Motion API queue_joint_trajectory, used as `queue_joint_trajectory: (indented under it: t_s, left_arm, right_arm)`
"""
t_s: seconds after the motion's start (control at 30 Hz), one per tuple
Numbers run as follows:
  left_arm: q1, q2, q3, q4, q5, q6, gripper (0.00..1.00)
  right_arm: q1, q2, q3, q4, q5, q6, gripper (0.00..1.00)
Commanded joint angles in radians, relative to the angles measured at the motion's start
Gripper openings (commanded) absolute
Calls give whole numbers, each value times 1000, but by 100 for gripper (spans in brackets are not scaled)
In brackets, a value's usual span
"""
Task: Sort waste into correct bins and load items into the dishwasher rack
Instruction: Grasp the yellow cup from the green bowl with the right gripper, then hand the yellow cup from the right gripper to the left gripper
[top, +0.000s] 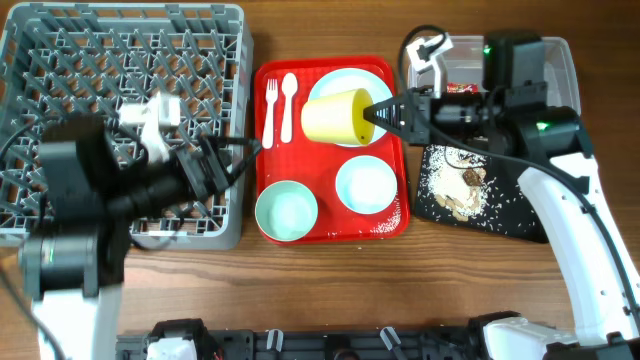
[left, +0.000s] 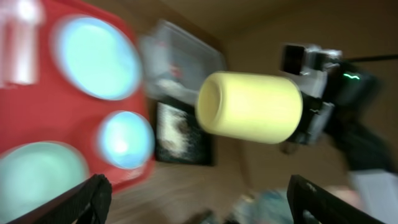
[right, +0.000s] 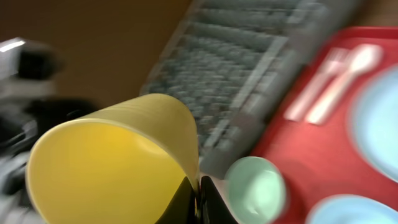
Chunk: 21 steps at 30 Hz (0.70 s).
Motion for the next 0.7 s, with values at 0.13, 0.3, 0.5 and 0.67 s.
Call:
queue_joint_trajectory:
  t_s: [0.13,0.3,0.5,0.67]
  left_arm:
    - [22,155,3,10,650,126,95]
    - [-5,155,3,11,650,126,96]
    - [-5,155,3,11,650,126,90]
    - [-11,155,3,2,650,122,87]
  right_arm:
    - [51,10,3,165,-342,22,4]
    - [121,10,3,254,-275,97,4]
    - [219,20,3,268,-178,113,4]
    - [272,41,3,306,-90,153,4]
